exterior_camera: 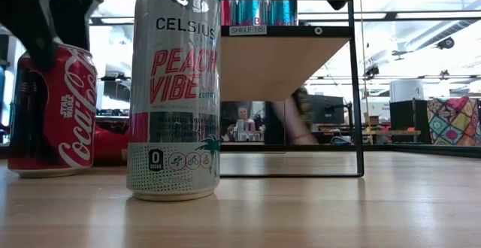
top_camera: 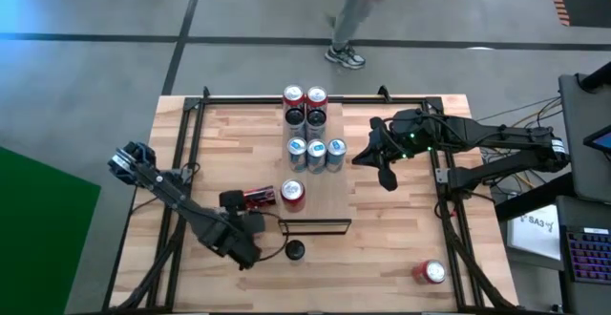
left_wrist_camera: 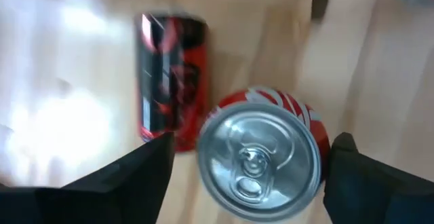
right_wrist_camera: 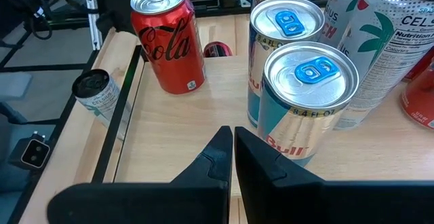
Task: Place canned beverage on shelf
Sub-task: Put the red white soda can on the shelf
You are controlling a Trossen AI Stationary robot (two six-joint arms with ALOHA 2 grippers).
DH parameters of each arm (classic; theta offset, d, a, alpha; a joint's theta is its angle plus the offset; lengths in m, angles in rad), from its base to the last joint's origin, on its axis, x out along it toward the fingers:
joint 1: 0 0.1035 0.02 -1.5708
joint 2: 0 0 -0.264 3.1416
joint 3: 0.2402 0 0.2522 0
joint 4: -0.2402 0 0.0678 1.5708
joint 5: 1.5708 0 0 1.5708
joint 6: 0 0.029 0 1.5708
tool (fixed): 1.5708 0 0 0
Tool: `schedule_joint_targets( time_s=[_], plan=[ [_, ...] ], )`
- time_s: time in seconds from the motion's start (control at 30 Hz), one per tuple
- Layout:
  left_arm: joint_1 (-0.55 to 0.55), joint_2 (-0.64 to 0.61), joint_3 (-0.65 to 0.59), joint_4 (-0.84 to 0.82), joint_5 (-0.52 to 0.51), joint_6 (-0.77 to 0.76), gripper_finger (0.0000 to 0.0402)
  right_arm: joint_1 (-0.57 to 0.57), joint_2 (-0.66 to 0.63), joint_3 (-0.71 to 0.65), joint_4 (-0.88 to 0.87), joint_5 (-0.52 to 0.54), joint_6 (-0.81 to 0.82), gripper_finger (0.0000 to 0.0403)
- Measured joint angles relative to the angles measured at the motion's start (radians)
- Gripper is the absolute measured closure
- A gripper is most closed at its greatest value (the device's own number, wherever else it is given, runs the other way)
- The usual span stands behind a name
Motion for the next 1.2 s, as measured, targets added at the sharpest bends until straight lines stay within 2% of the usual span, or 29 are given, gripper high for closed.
schedule_joint_targets(
  time_s=[0.13,0.3,0.53,0.63,0.77,0.93,1.07,1.2],
  plan=[
    [-0.079,-0.016,-0.025,-0.001,-0.15,-0.083,0.0076,0.0,0.0,0.0,0.0,0.0,0.0,0.0394],
    [-0.172,-0.047,-0.118,0.011,-0.221,-0.265,0.0062,0.0,0.0,0.0,0.004,0.004,0.023,0.0394],
    [-0.247,-0.096,-0.268,0.15,-0.407,-0.447,0.006,0.0,0.0,0.0,0.012,0.045,0.065,0.0394],
    [-0.26,-0.096,-0.341,0.29,-0.47,-0.455,0.006,0.0,0.0,0.0,0.016,0.063,0.079,0.0394],
    [-0.262,-0.088,-0.434,0.442,-0.491,-0.462,0.006,0.0,0.0,0.0,0.026,0.095,0.104,0.0394],
    [-0.27,-0.072,-0.536,0.65,-0.615,-0.466,0.006,0.0,0.001,0.0,0.049,0.096,0.109,0.0394],
    [-0.27,-0.066,-0.59,0.768,-0.699,-0.453,0.0067,0.0,0.001,0.0,0.063,0.096,0.119,0.0394],
    [-0.27,-0.065,-0.624,0.827,-0.73,-0.442,0.0088,0.0,0.001,0.0,0.062,0.096,0.121,0.0394]
  ],
)
